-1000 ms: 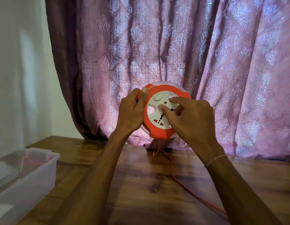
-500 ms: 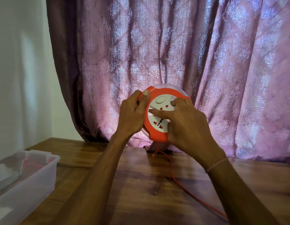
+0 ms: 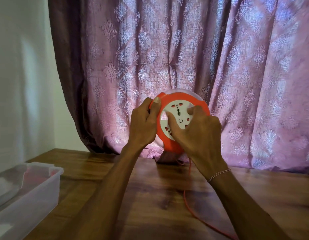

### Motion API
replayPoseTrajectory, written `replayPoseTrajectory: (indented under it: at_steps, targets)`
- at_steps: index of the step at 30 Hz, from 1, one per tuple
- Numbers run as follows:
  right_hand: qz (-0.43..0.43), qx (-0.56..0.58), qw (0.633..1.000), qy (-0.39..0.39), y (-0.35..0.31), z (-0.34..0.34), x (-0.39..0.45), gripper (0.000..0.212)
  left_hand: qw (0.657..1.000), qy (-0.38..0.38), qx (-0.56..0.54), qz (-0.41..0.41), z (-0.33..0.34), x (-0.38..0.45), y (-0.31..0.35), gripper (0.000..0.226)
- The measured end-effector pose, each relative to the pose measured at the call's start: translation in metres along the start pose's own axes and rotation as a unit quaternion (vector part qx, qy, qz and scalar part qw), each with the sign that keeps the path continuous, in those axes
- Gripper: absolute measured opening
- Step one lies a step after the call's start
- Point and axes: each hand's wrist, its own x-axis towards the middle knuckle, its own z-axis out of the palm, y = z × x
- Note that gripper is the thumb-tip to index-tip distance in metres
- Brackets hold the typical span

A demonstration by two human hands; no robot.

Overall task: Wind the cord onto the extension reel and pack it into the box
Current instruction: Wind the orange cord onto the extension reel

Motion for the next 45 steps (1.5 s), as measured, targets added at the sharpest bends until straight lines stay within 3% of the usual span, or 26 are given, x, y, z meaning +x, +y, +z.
replayPoseTrajectory:
  at_steps: [6, 9, 11, 15, 19, 24, 28, 37, 41, 45]
  targets:
    - [0.003, -0.033, 0.999, -0.025, 0.004, -0.011, 0.005, 0.059, 1.000, -0.013, 0.011, 0.005, 0.003, -0.002, 0.001, 0.054]
    - [-0.029, -0.020, 0.996, -0.086, 0.008, -0.020, 0.013, 0.045, 1.000, -0.007, 0.016, 0.007, 0.000, -0.001, 0.000, 0.059]
    - [-0.100, -0.015, 0.983, -0.153, 0.012, -0.025, 0.017, 0.032, 1.000, 0.000, 0.026, 0.008, -0.002, 0.001, -0.001, 0.060]
    - [-0.152, -0.102, 0.930, -0.320, 0.011, -0.026, 0.013, 0.070, 1.000, -0.003, 0.019, 0.002, -0.004, 0.002, -0.003, 0.056]
    - [-0.157, -0.150, 0.938, -0.269, 0.002, -0.017, 0.005, 0.079, 1.000, 0.000, 0.025, 0.009, -0.003, 0.002, -0.002, 0.051]
    - [-0.171, -0.146, 0.962, -0.155, 0.006, -0.015, 0.003, 0.062, 0.999, -0.004, 0.042, 0.018, -0.002, 0.002, -0.005, 0.051]
    - [-0.109, -0.094, 0.986, -0.081, 0.005, -0.009, 0.002, 0.061, 0.999, 0.006, 0.043, 0.017, -0.002, 0.004, -0.005, 0.046]
    - [0.032, -0.012, 0.999, 0.007, 0.000, 0.000, -0.001, 0.064, 0.999, 0.006, 0.029, 0.024, 0.000, 0.002, 0.001, 0.047]
    - [0.042, 0.002, 0.999, -0.020, 0.005, -0.004, 0.003, 0.064, 0.999, -0.003, 0.035, 0.029, 0.005, -0.001, 0.002, 0.047]
    - [0.018, -0.062, 0.997, -0.040, 0.007, -0.013, 0.009, 0.055, 1.000, 0.000, 0.024, 0.019, 0.003, 0.000, -0.002, 0.050]
